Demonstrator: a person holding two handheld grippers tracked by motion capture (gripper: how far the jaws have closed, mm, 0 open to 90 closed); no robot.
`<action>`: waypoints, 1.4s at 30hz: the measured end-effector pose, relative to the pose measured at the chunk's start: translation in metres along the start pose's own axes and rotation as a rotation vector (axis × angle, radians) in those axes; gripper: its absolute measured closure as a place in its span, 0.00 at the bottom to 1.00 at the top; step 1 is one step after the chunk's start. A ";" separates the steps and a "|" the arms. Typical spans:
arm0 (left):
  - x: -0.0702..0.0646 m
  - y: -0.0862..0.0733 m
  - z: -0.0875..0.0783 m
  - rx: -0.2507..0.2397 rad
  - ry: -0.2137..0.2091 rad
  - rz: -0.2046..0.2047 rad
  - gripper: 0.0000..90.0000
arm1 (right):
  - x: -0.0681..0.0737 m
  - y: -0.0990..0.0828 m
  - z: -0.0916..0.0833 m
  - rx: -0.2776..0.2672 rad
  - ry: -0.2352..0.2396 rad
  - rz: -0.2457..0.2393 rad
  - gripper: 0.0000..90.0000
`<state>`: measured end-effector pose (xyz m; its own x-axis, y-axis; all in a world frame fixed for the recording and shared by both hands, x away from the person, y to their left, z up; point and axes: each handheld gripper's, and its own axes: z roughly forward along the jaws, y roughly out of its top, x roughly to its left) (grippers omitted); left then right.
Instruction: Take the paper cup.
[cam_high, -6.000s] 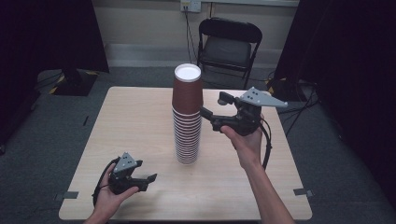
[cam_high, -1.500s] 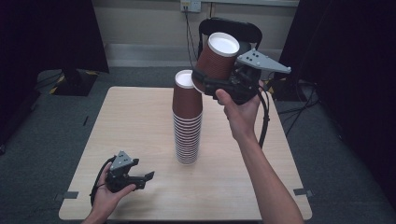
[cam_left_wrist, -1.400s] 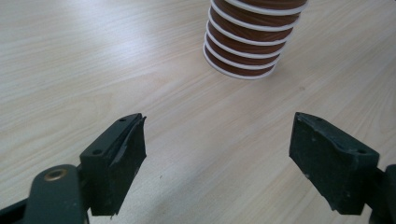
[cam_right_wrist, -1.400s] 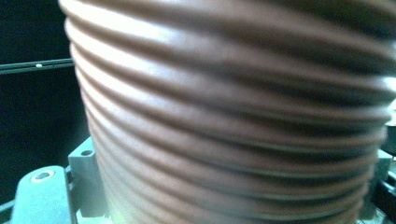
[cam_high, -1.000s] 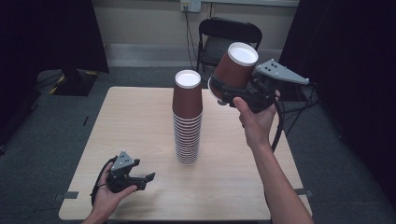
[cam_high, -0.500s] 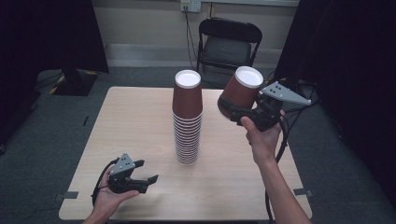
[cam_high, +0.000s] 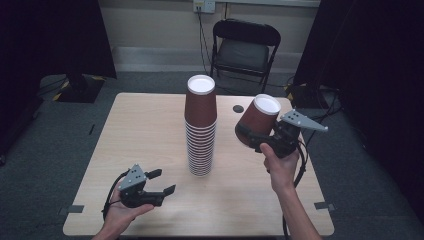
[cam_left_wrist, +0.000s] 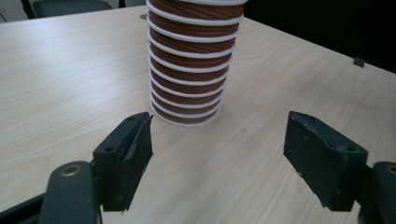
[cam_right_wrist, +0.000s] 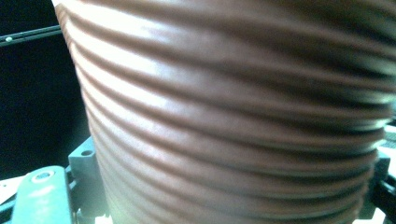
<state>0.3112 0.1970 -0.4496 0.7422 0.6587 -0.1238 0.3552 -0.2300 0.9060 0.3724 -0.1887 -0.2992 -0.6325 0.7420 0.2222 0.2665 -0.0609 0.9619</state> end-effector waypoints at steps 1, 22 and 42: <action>0.000 0.000 0.000 0.000 0.000 0.000 0.29 | 0.000 0.000 0.000 0.000 0.000 0.000 0.15; -0.018 0.020 0.018 -0.034 0.004 0.105 0.33 | 0.014 -0.052 0.013 0.130 0.093 0.049 0.15; -0.051 0.057 0.062 -0.203 -0.110 0.110 0.56 | 0.029 -0.073 0.015 0.166 0.205 0.200 0.15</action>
<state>0.3289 0.1057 -0.4170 0.8316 0.5529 -0.0533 0.1559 -0.1402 0.9778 0.3452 -0.1530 -0.3657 -0.6848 0.5753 0.4474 0.5040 -0.0696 0.8609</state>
